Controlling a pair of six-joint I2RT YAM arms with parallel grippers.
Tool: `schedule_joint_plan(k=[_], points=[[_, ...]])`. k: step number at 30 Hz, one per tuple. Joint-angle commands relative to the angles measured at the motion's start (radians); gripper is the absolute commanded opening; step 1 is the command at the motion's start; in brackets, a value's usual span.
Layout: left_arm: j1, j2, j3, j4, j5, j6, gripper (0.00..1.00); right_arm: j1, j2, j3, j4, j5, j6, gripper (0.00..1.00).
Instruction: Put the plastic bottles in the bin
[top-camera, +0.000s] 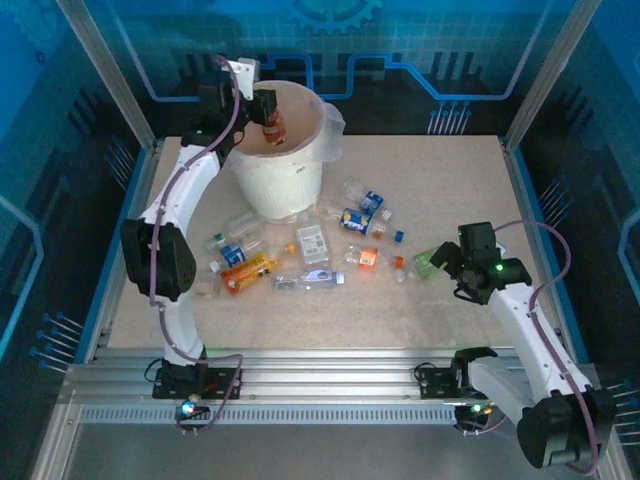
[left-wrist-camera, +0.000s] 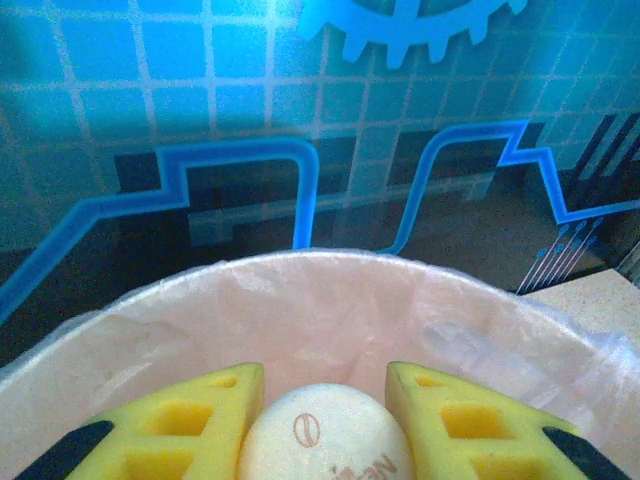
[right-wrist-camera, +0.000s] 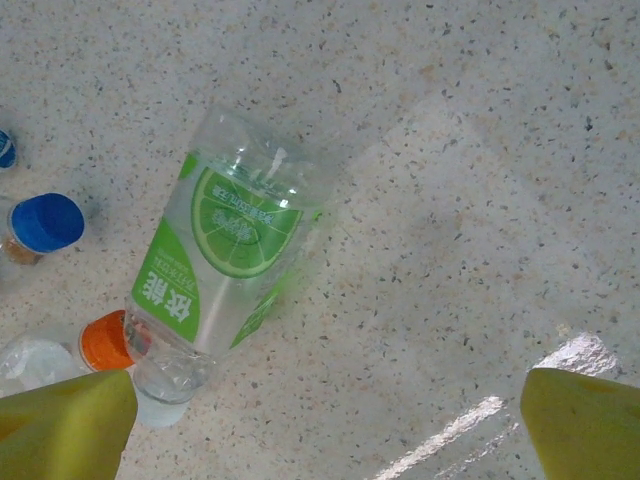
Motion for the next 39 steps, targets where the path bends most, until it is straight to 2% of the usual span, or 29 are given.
schedule_joint_plan(k=[1, 8, 14, 24, 32, 37, 39], points=[[0.01, 0.029, -0.012, -0.008, 0.029, 0.008, 0.07, -0.017, 0.012, -0.022, 0.054, -0.006, 0.046, 1.0], [0.009, 0.072, -0.043, -0.009, 0.043, -0.007, 0.12, -0.016, 0.067, -0.046, 0.12, -0.013, 0.079, 1.0], [0.008, 0.089, -0.052, -0.011, 0.046, -0.014, 0.23, -0.016, 0.139, -0.056, 0.215, -0.053, 0.084, 1.0], [0.009, 0.082, -0.057, -0.016, 0.058, -0.02, 0.48, -0.017, 0.287, -0.02, 0.3, -0.072, 0.07, 1.0], [0.009, 0.04, -0.054, -0.03, 0.064, -0.023, 0.76, -0.021, 0.413, 0.034, 0.358, -0.088, 0.063, 1.0], [0.01, -0.018, -0.073, -0.03, 0.07, -0.035, 0.99, -0.028, 0.49, 0.06, 0.381, -0.102, 0.058, 1.0], [0.009, -0.048, -0.089, -0.029, 0.073, -0.045, 0.99, -0.032, 0.517, 0.063, 0.391, -0.1, 0.057, 1.0]])
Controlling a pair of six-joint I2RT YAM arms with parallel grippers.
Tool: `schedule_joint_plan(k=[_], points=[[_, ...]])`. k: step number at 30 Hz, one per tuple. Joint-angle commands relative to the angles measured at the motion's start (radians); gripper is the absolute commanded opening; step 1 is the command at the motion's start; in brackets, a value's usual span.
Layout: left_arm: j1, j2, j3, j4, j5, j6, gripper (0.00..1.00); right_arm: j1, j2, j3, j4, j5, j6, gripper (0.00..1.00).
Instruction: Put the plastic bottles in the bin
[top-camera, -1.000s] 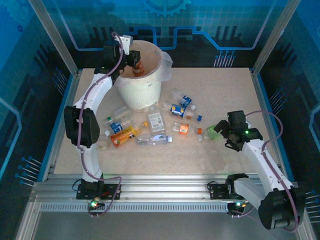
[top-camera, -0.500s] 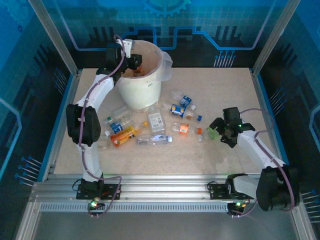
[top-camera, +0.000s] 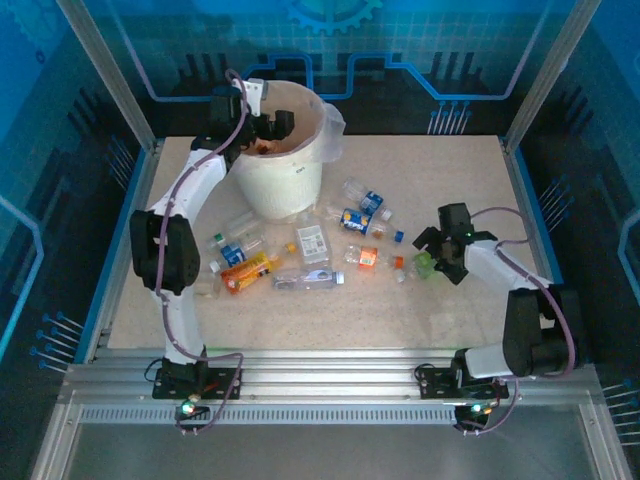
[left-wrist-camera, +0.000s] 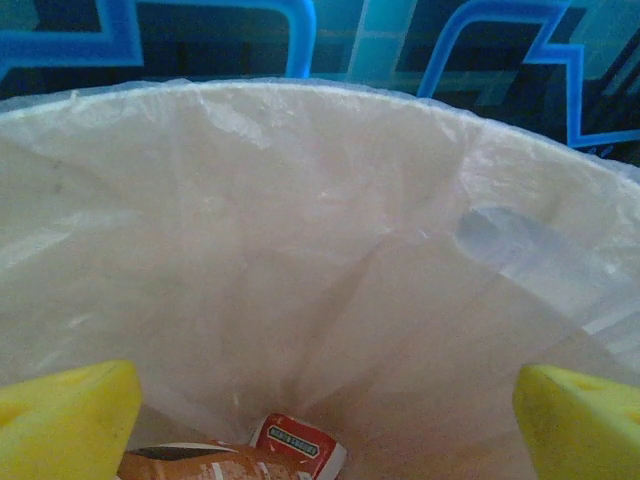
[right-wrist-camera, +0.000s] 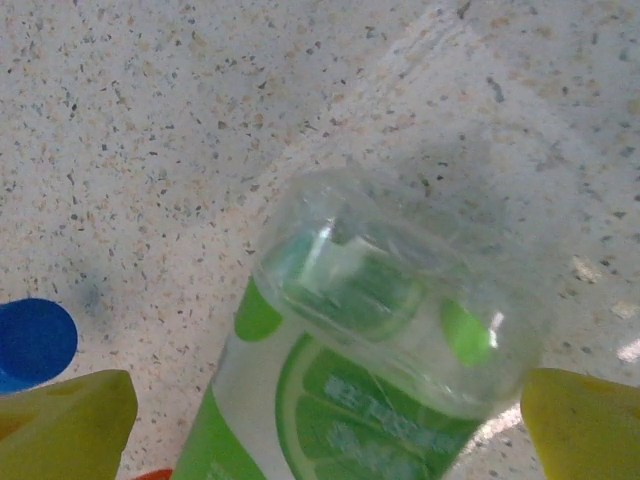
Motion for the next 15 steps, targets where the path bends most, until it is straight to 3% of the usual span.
schedule_joint_plan(k=[1, 8, 15], points=[[0.009, -0.1, -0.028, -0.002, 0.026, -0.014, 0.99, -0.023, 0.046, 0.027, 0.024, -0.01, -0.004, 1.0], [0.009, -0.219, -0.095, 0.017, 0.032, -0.067, 0.99, -0.042, 0.101, 0.013, 0.053, -0.02, -0.007, 0.99], [0.009, -0.341, -0.181, 0.028, 0.094, -0.167, 0.99, -0.076, 0.105, -0.036, 0.101, -0.052, -0.013, 0.87]])
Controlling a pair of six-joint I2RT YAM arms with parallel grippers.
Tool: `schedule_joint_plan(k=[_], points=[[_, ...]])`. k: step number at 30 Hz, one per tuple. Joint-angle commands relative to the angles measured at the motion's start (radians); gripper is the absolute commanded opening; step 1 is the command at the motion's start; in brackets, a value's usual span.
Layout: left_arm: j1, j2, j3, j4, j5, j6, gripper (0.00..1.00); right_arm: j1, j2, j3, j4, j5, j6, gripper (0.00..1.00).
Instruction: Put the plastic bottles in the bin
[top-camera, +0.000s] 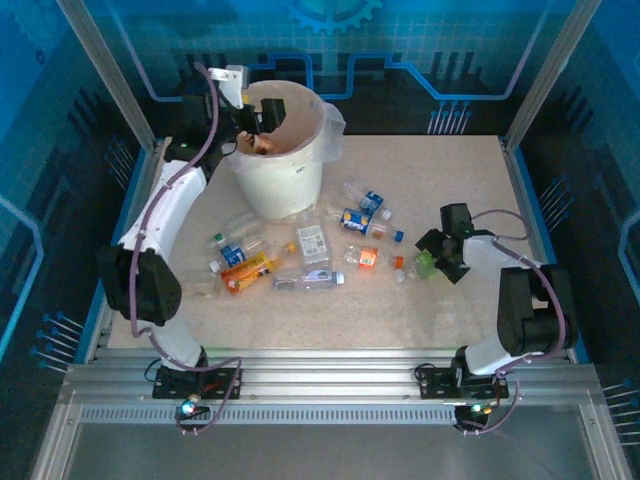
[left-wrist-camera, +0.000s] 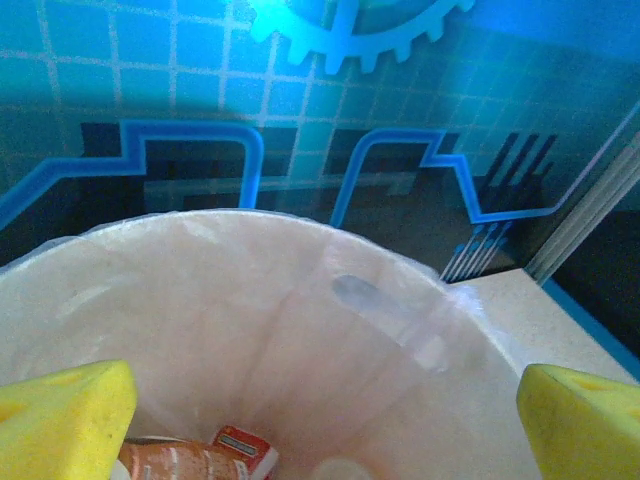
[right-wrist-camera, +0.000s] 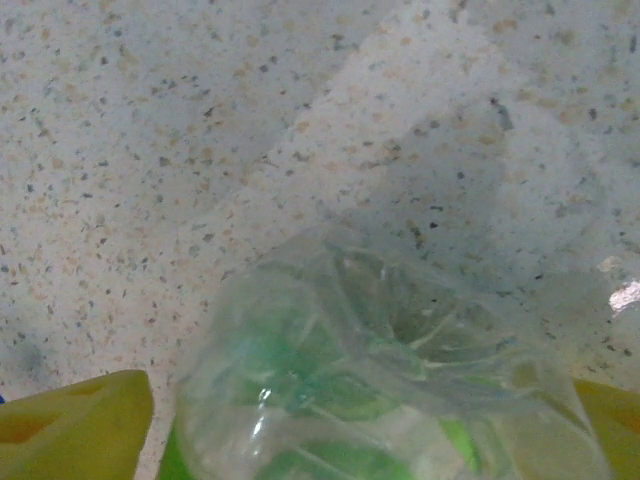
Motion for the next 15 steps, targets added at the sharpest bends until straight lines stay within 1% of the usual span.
schedule_joint_plan(k=[1, 4, 9, 12, 15], points=[[0.009, -0.079, -0.065, 0.031, 0.068, -0.091, 0.99, -0.034, 0.006, -0.035, 0.038, -0.03, -0.007, 0.84], [0.008, -0.131, -0.124, 0.054, 0.089, -0.146, 0.99, -0.051, -0.009, -0.059, 0.056, -0.048, -0.013, 0.73], [-0.002, -0.204, -0.212, 0.096, 0.159, -0.229, 0.99, -0.059, -0.059, -0.08, 0.07, -0.061, -0.025, 0.66], [-0.038, -0.25, -0.258, 0.085, 0.181, -0.245, 0.99, -0.059, -0.115, -0.092, 0.078, -0.079, -0.036, 0.63], [-0.1, -0.286, -0.297, 0.06, 0.181, -0.239, 0.99, -0.058, -0.173, -0.093, 0.077, -0.098, -0.054, 0.6]])
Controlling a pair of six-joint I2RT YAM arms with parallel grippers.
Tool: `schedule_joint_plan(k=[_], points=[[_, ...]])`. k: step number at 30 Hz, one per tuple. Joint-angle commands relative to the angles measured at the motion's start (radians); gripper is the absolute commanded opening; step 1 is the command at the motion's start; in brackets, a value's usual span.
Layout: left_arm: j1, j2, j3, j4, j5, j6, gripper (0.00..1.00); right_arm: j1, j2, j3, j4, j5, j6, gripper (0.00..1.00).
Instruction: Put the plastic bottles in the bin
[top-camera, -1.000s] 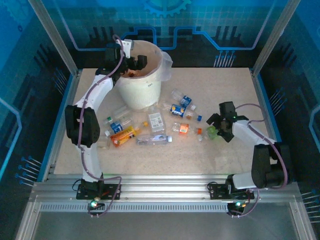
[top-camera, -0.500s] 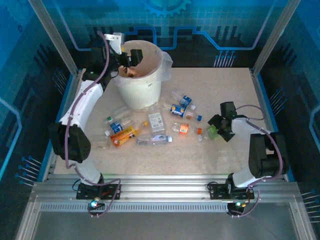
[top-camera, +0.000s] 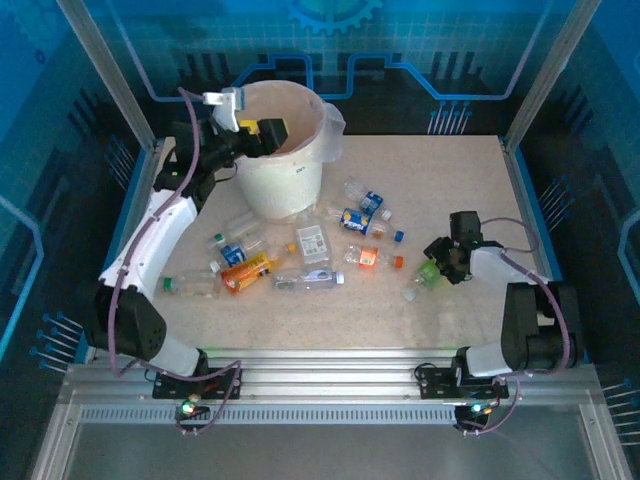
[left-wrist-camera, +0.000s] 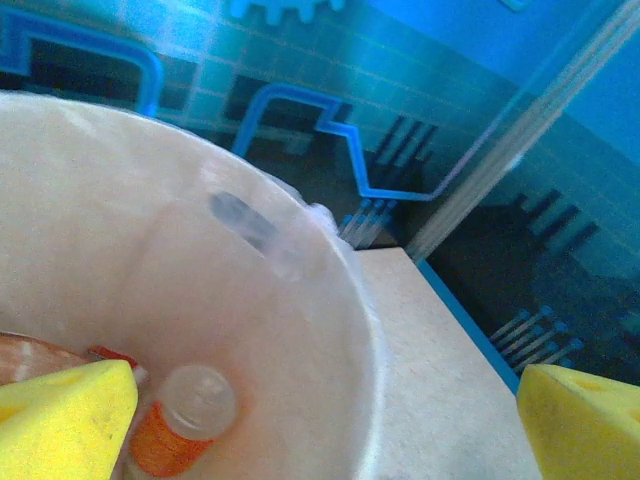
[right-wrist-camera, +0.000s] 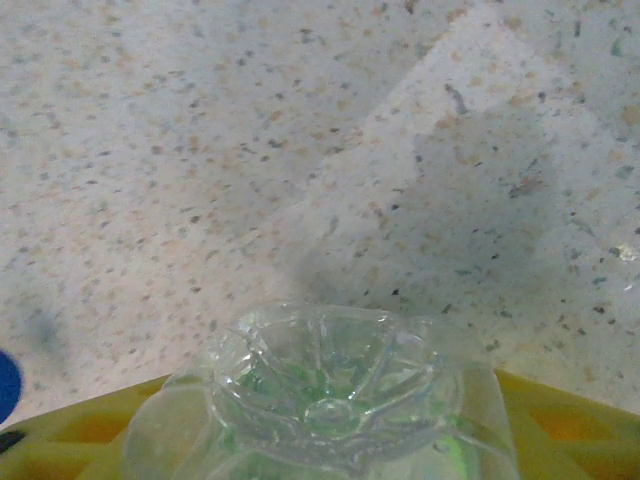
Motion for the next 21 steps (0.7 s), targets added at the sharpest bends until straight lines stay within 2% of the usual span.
schedule_joint_plan(k=[1, 11, 15, 21], points=[[-0.087, -0.071, -0.047, -0.005, 0.047, -0.025, 0.99, -0.012, -0.086, -0.002, 0.022, -0.038, -0.033, 0.59], [-0.327, -0.064, -0.105, -0.018, 0.056, 0.02, 0.99, 0.047, -0.301, 0.091, -0.012, -0.061, -0.069, 0.53], [-0.382, -0.031, -0.133, 0.027, 0.062, 0.005, 0.99, 0.095, -0.318, 0.166, 0.004, -0.072, -0.07, 0.53], [-0.432, 0.026, -0.216, 0.205, 0.166, -0.082, 0.99, 0.155, -0.27, 0.277, 0.044, -0.134, -0.055, 0.53]])
